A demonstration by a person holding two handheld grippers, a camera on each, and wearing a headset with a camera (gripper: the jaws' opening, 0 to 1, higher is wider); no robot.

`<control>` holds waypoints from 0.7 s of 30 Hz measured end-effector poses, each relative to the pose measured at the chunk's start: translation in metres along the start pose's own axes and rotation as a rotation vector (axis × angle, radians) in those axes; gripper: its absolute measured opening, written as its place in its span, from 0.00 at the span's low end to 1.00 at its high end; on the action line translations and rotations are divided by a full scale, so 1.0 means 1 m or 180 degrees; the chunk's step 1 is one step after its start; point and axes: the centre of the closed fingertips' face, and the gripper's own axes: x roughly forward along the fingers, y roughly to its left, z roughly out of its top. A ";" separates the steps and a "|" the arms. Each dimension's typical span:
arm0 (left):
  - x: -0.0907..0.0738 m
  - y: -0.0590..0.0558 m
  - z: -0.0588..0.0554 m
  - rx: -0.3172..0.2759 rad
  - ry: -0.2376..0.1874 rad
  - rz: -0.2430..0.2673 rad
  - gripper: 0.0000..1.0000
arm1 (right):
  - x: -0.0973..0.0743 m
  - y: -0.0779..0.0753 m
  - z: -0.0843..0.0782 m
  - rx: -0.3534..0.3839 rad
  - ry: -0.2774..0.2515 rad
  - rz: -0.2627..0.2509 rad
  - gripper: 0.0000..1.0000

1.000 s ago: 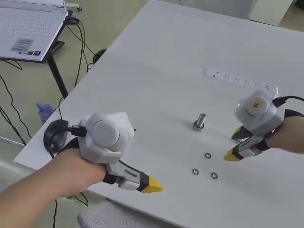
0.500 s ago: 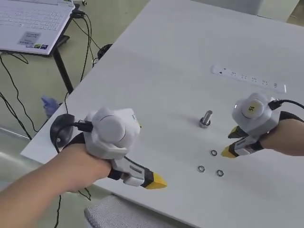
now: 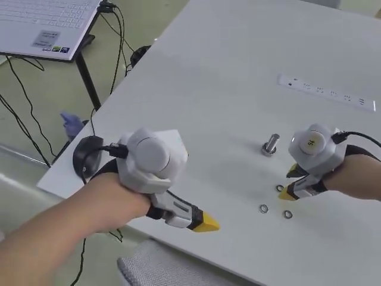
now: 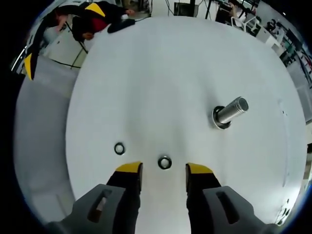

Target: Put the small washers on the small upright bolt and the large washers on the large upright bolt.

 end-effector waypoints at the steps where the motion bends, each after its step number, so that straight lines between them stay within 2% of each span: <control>1: -0.001 0.000 -0.001 0.0008 0.0010 -0.0002 0.94 | 0.001 0.000 0.000 -0.0003 -0.0005 -0.0008 0.37; 11: -0.002 0.004 0.000 0.0033 0.0026 -0.0045 0.92 | 0.008 0.002 -0.005 -0.0058 0.0098 -0.0022 0.34; 15: -0.002 0.002 -0.002 0.0044 0.0041 -0.0070 0.91 | 0.007 0.001 -0.005 -0.0107 0.0085 -0.0053 0.32; 21: -0.004 0.001 -0.005 0.0035 0.0040 -0.0083 0.90 | 0.007 -0.001 -0.004 -0.0018 0.0018 -0.0092 0.29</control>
